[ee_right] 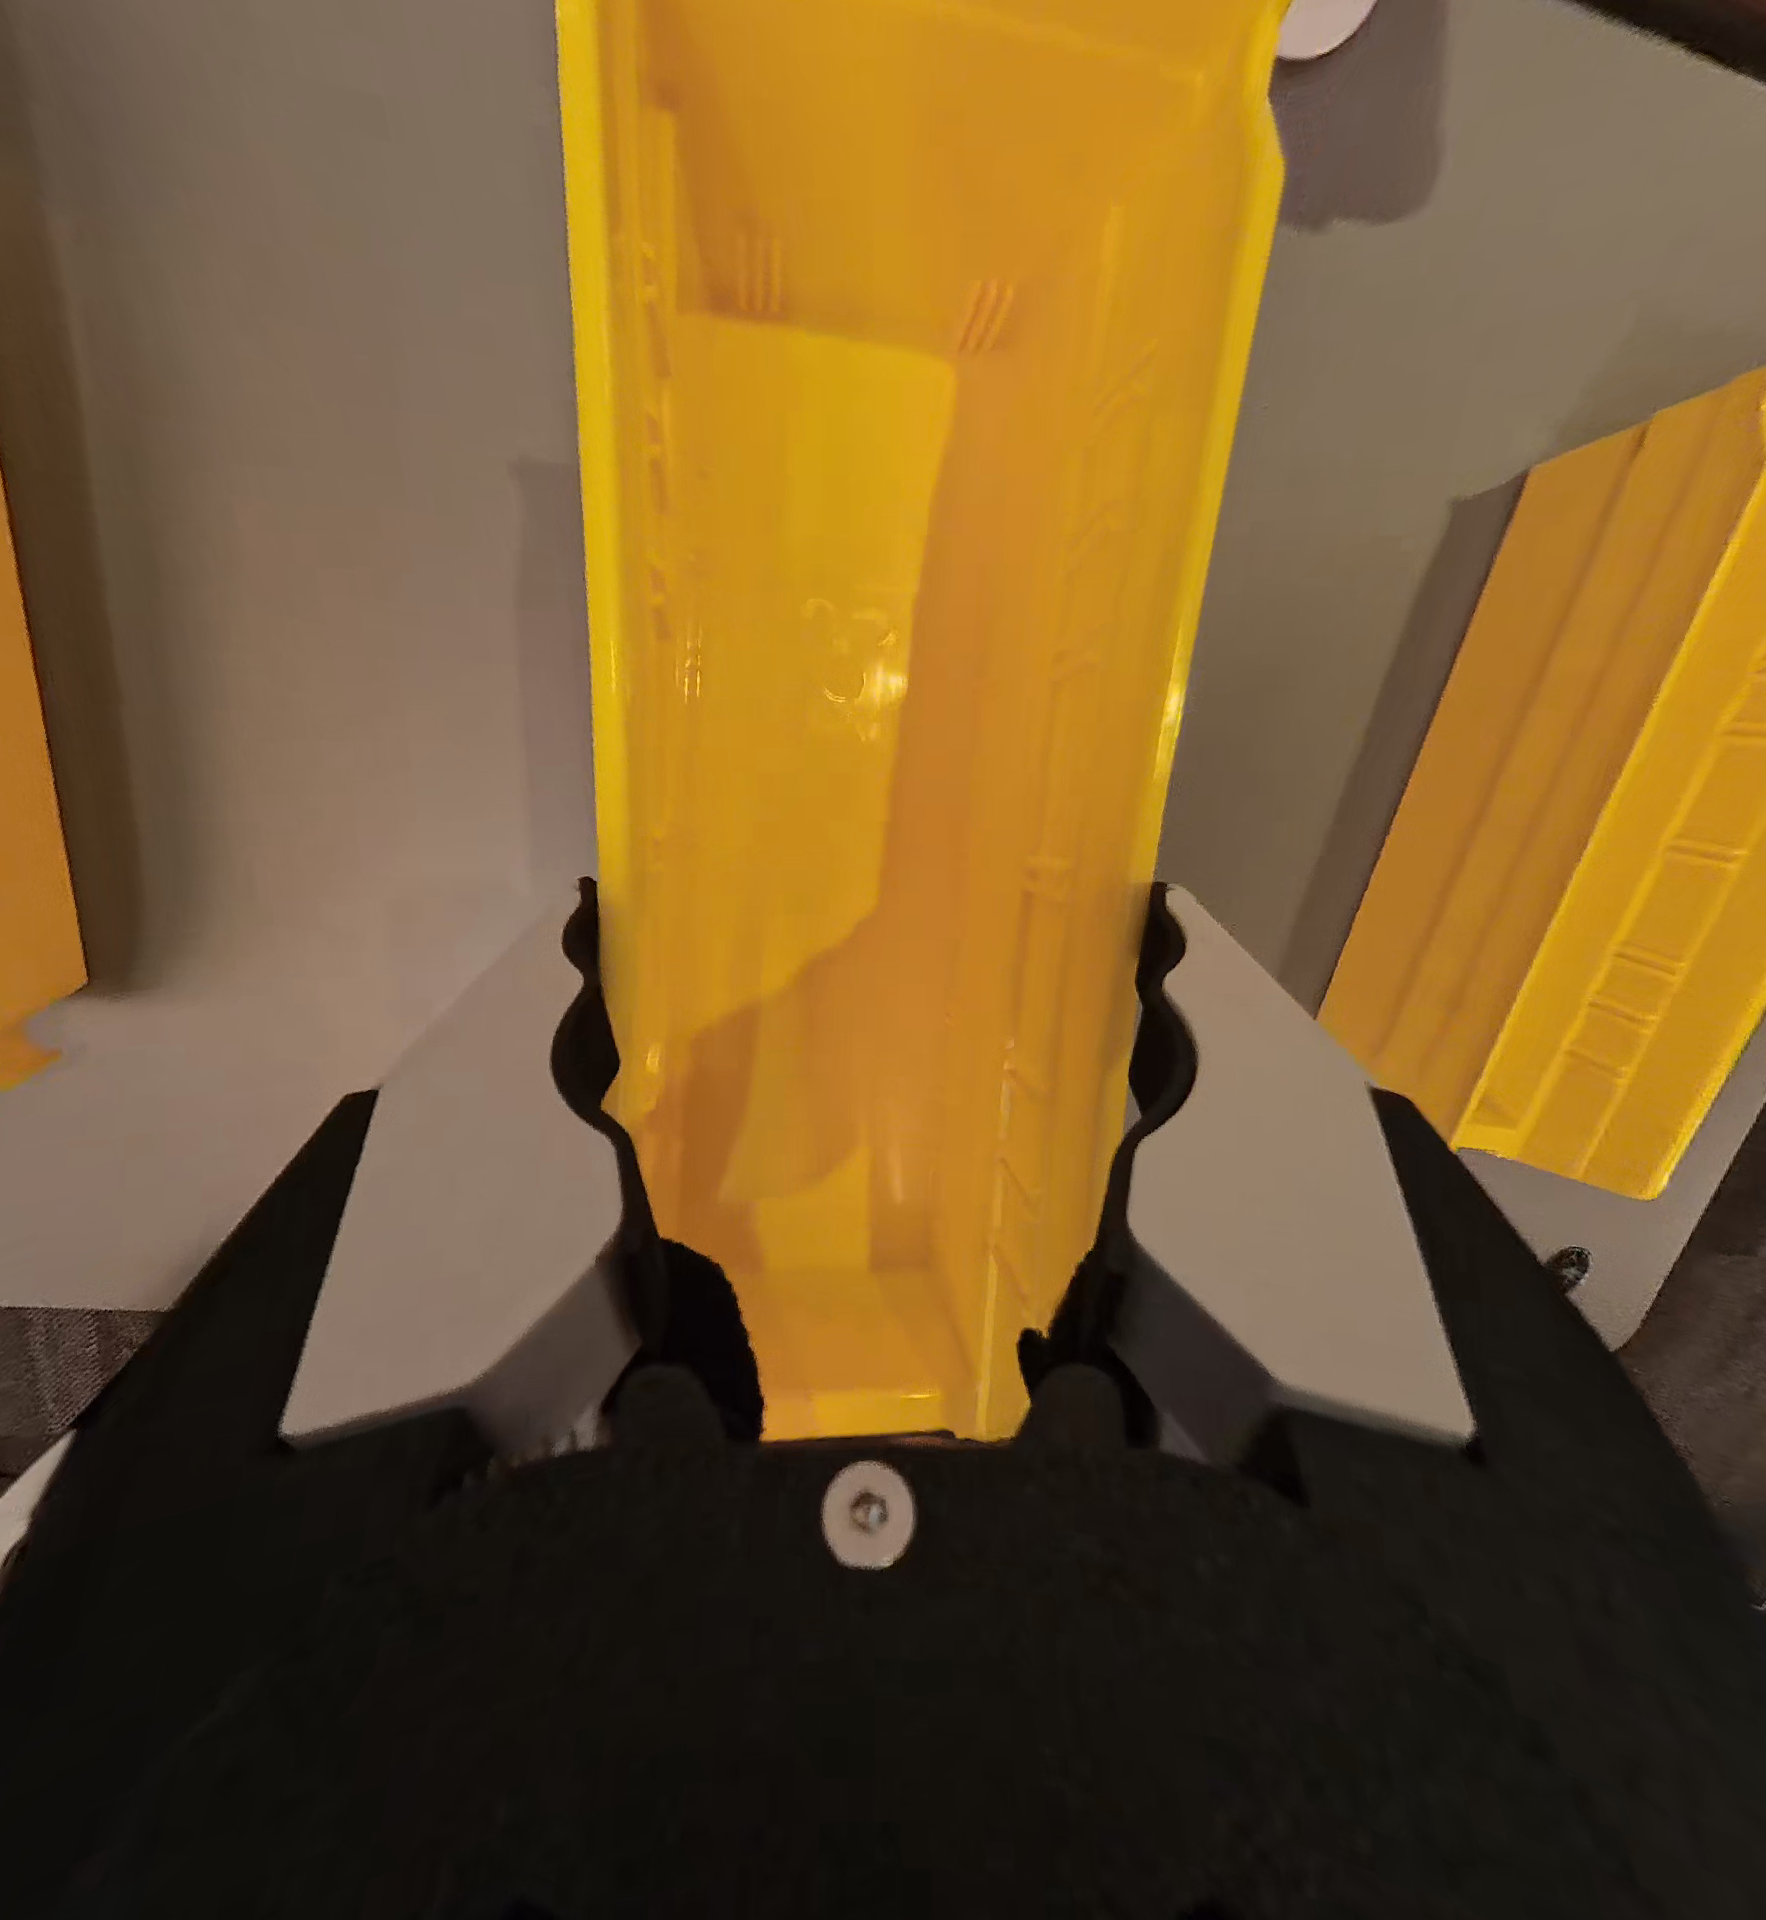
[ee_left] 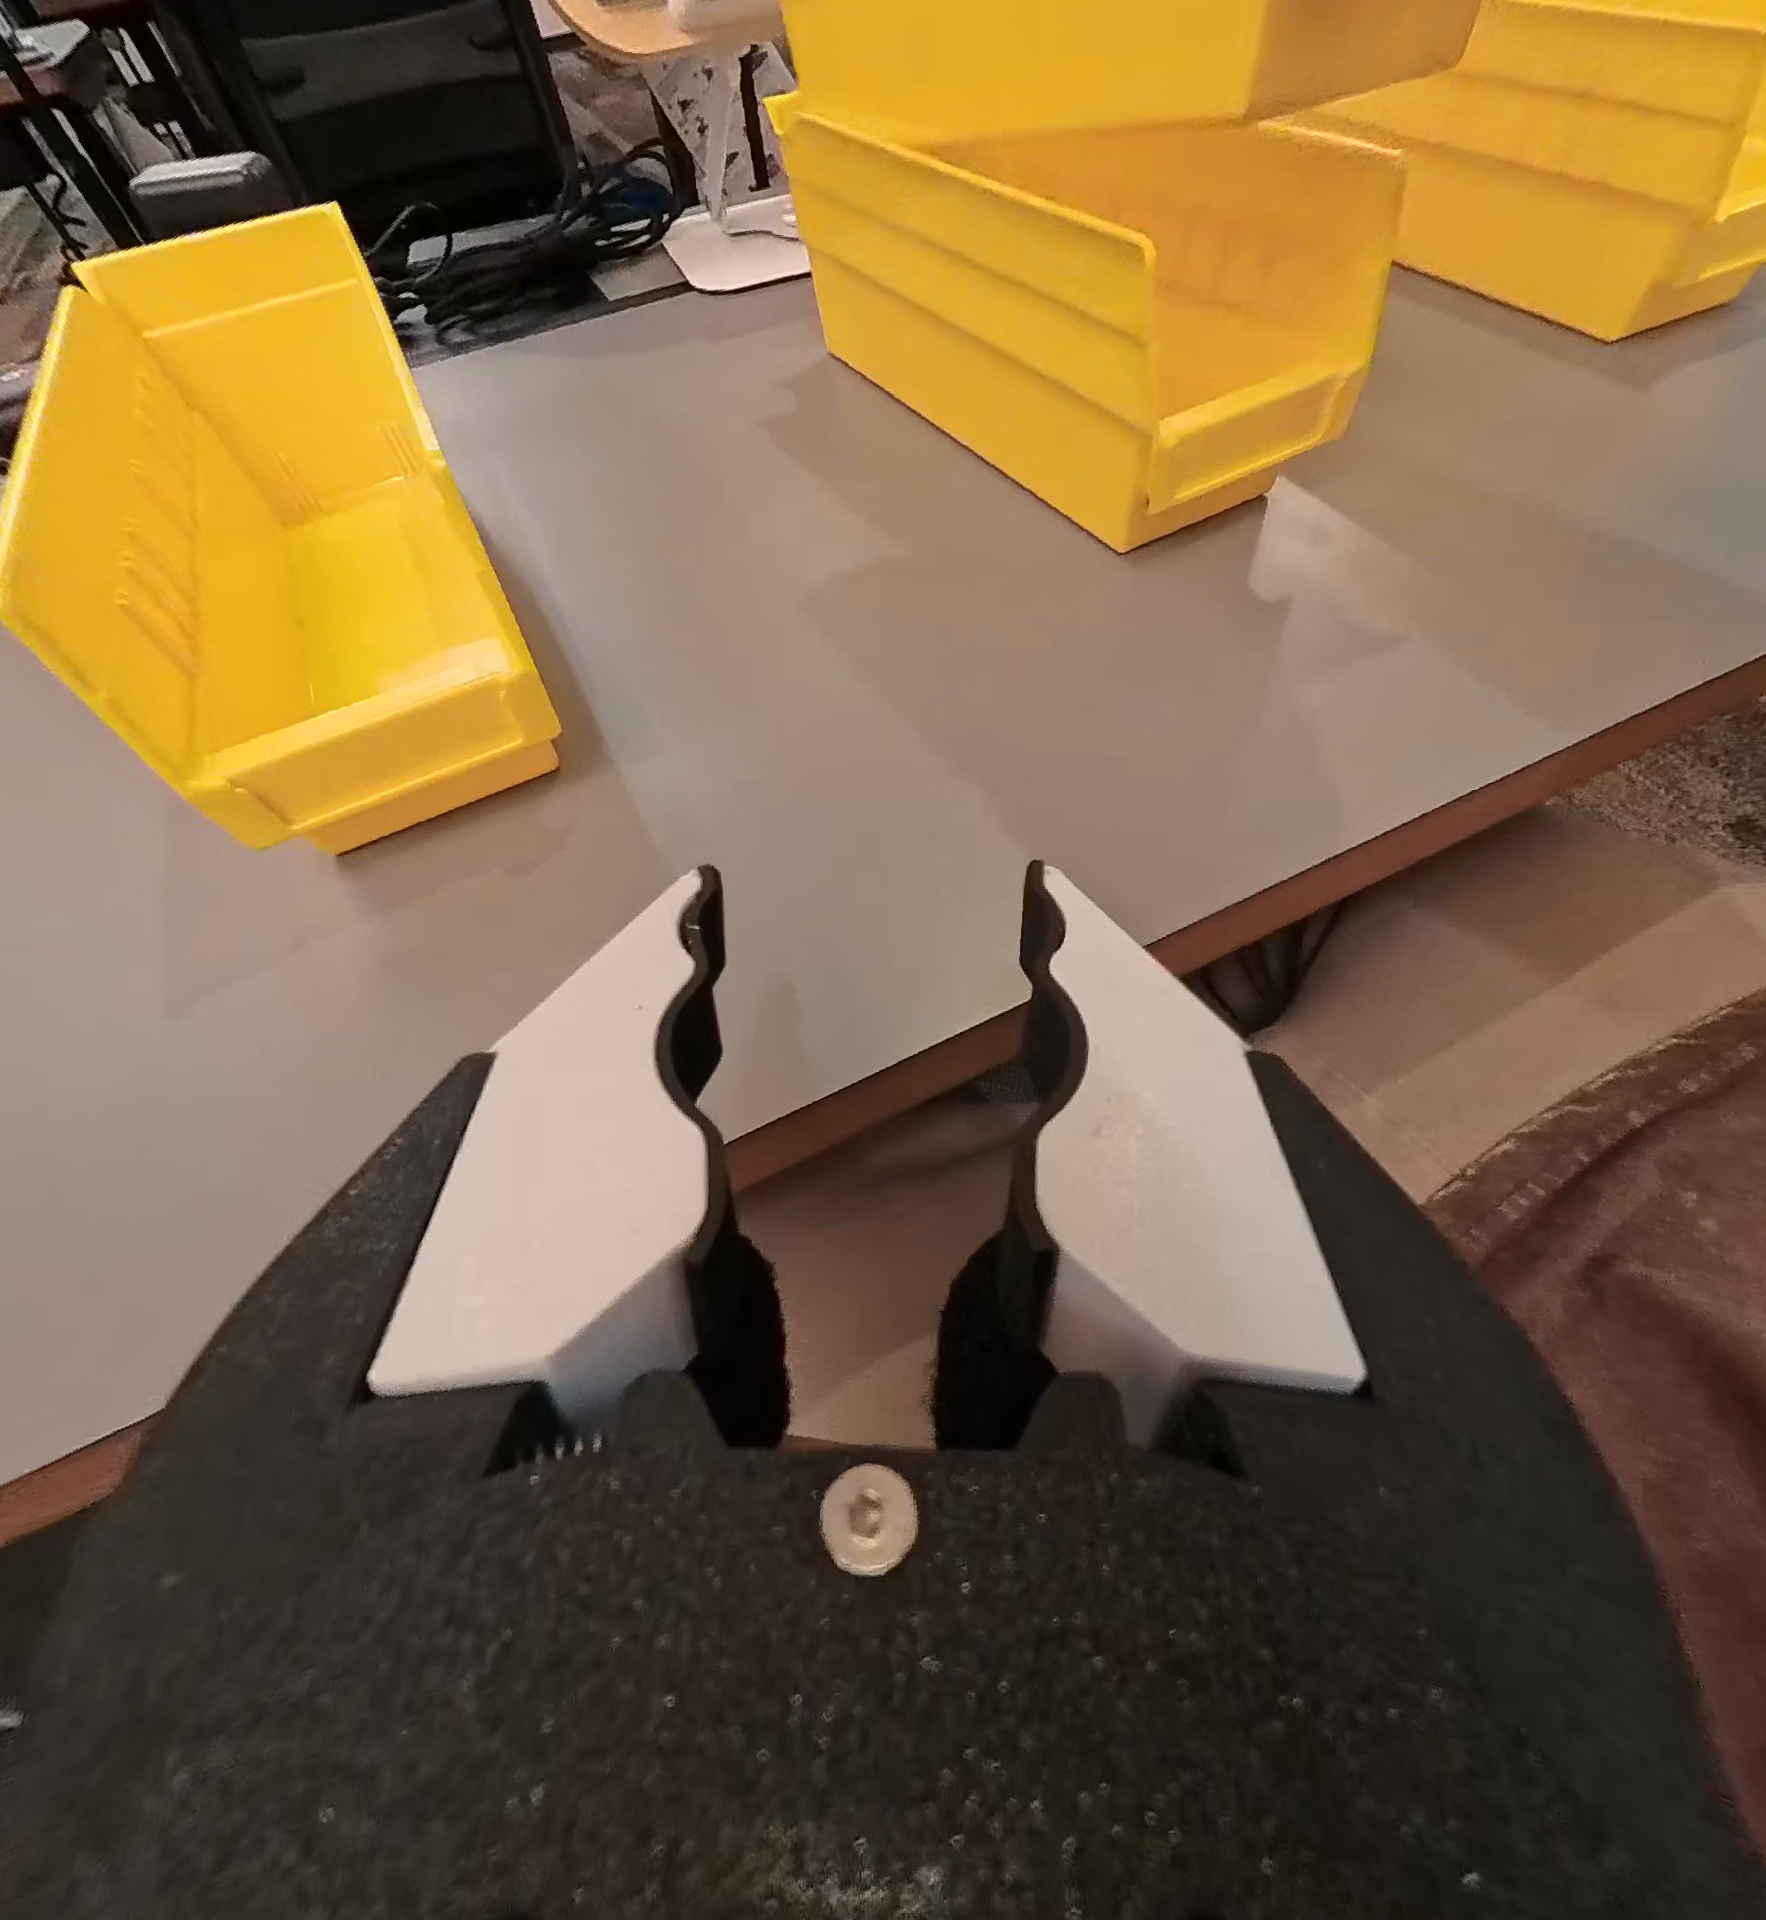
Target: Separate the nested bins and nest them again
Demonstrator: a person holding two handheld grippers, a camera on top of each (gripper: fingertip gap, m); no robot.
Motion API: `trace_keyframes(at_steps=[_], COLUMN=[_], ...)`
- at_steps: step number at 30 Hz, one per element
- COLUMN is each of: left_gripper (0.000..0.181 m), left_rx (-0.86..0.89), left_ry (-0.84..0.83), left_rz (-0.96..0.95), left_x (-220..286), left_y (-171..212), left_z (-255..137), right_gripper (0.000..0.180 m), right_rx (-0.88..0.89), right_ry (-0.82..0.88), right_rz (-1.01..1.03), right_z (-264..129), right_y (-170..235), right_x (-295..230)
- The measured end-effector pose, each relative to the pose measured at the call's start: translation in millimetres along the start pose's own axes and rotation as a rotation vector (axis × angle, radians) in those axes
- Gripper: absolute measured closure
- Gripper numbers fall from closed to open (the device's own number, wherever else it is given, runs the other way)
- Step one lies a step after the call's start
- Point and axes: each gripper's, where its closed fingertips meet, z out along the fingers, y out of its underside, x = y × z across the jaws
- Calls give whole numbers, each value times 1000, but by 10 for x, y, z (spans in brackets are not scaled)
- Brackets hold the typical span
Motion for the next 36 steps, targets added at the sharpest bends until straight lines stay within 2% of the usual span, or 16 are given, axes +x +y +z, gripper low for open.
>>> trace_keyframes(at_steps=[7, 16, 24, 30, 36], left_gripper=[125, 125, 126, 126, 126], left_rx=[5, -10, -1, -5, -5], left_ry=[-19, -20, -20, 1, -16], left_rz=[30, 34, 14, 12, 61], left_x=[0, -22, -50, 13, 50], left_y=[-10, 21, 4, 4, 8], left_z=[-36, 3, 2, 22, -5], right_gripper=[77, 76, 78, 77, 77], right_rx=[28, 6, 42, 112, 137], right_ry=[30, 19, 26, 27, 43], right_rz=[0, 15, 33, 51, 52], right_z=[201, 690, 684, 373, 541], right_y=[-18, 37, -40, -68, -55], right_x=[-16, -48, -34, -25, -55])
